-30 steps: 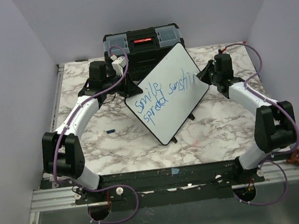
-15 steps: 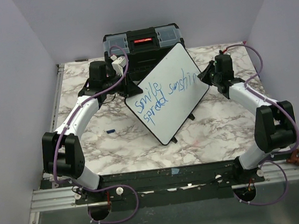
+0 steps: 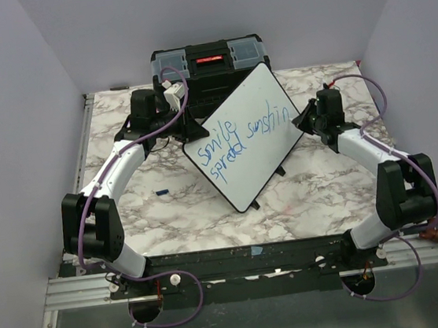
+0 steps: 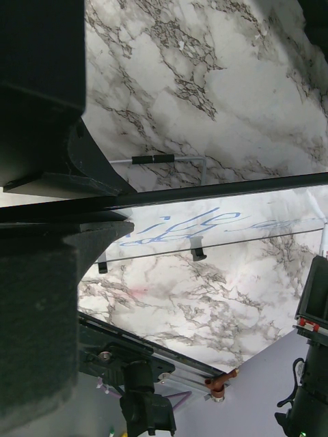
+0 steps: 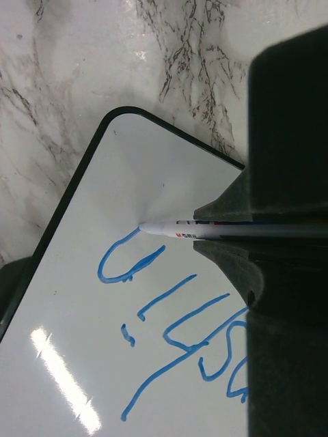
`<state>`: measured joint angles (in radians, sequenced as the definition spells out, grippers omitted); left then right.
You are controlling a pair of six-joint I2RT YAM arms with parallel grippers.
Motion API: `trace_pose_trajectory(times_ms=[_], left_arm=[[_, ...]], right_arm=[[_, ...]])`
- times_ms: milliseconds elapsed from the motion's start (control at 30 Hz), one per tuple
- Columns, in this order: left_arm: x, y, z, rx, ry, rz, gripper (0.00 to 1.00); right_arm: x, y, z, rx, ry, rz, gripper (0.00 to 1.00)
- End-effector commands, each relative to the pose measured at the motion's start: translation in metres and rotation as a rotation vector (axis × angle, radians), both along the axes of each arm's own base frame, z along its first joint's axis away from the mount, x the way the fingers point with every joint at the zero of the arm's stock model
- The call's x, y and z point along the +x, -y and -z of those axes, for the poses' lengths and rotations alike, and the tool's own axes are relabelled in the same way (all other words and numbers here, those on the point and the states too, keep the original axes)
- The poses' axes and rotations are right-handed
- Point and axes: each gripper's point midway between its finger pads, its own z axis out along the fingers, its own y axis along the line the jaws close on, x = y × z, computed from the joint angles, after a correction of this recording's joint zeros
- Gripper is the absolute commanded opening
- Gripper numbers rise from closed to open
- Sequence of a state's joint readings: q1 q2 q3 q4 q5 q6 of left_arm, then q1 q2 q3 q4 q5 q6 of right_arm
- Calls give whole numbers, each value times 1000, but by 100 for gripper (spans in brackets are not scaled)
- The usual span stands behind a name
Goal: Write a sentence on the whiteboard
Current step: Write a sentence on the whiteboard stand.
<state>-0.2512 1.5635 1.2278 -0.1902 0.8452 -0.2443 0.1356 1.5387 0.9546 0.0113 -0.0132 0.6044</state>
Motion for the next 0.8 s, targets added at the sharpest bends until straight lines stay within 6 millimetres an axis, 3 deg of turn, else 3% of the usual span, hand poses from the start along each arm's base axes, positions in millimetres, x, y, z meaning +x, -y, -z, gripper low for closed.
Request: trace_pose_trajectory(times_ms=[0,200,533,767], left_arm=[[10,2,-25,10,191,26,0],[9,2,-25,11,192,24,0],[8,1,-27,12,197,22,0],[7,2,-28,9,200,26,0]], right_arm=[[-19,-4,18,7,-72,-22,1],[-24,7,4,-39,-50,15,1],[-31,21,-43,-69,61,67,1],[-29,27,-47,-79,84,86,1]])
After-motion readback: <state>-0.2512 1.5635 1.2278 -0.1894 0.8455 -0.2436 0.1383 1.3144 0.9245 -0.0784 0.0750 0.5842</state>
